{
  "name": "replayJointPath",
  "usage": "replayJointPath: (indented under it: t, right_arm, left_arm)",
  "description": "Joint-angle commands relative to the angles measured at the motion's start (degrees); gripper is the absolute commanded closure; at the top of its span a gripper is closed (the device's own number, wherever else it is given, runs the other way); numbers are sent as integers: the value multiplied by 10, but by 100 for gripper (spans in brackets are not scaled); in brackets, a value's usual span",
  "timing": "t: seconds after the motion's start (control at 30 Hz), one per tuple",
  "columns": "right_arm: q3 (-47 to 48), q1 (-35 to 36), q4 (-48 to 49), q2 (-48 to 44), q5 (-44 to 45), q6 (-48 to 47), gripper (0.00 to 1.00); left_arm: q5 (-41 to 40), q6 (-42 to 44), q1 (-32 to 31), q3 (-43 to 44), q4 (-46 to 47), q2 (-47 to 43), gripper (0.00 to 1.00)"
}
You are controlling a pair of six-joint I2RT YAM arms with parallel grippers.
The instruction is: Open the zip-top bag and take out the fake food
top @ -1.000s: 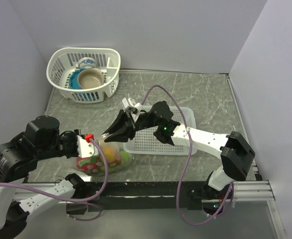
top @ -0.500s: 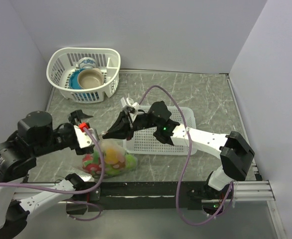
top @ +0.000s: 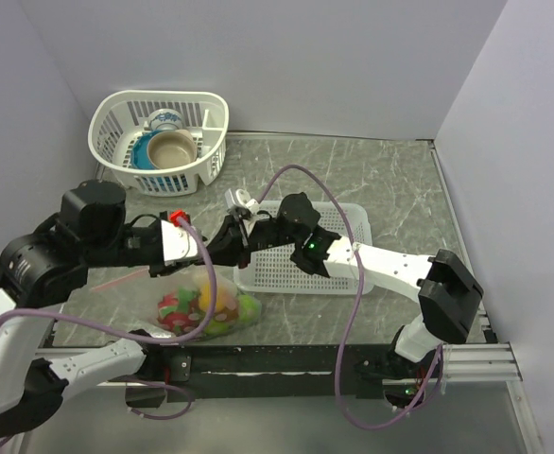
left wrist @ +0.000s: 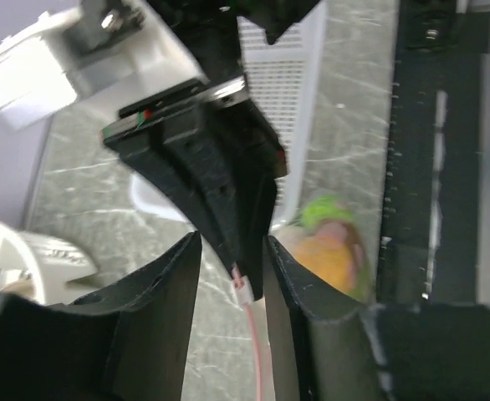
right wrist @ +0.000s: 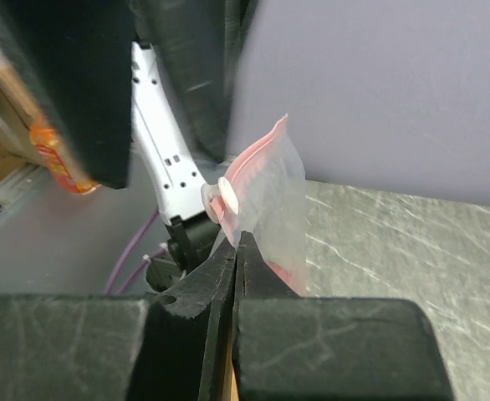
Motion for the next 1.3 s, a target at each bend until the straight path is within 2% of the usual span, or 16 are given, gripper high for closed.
replayJointPath:
  t: [0.0,0.23,0.37,0.43,0.53,0.6,0.63,0.67,0.9,1.0,1.03,1.1,1.13,1.27]
  right_arm:
    - [38,-1,-27,-35,23,-50,100]
    - [40,-13,-63,-60,26,-73,100]
    - [40,-14,-69,-64,28,-79,100]
    - [45,-14,-66,-62,23,-74,100]
    - [50,-14,-62,-58,17,-63,100]
    - [50,-10,-59,-58,17,-58,100]
    - [49,-8,-60,-59,17,-58,100]
    - [49,-6,-62,-61,18,-60,100]
    - [42,-5,-68,-70,19,-67,100]
    - [45,-5,-71,-70,17,-67,100]
    - [45,-5,-72,-71,19,-68,100]
    - [44,-5,-75,-72,22,-72,100]
    - [44,-6,-76,-75,22,-73,100]
    - [45,-5,-78,-77,19,-73,100]
  left_arm:
    - [53,-1,0,34,-80,23,59]
    - [-3,-25,0,-1,-31,-36,42]
    - [-20,-36,0,-26,-10,-57,39]
    - [-25,-52,0,-43,11,-63,29]
    - [-42,-50,0,-69,36,-64,26]
    - [-59,-56,0,-88,57,-66,19]
    - [-66,-68,0,-93,68,-66,3]
    - [-68,-67,0,-97,78,-64,3]
    - [-63,-54,1,-85,77,-57,3]
    - [-56,-43,1,-82,63,-52,13]
    - [-49,-33,0,-81,57,-47,22]
    - [-45,-21,0,-75,40,-40,31]
    - [-43,-15,0,-73,26,-33,38]
    - [-29,-3,0,-58,-1,-13,54]
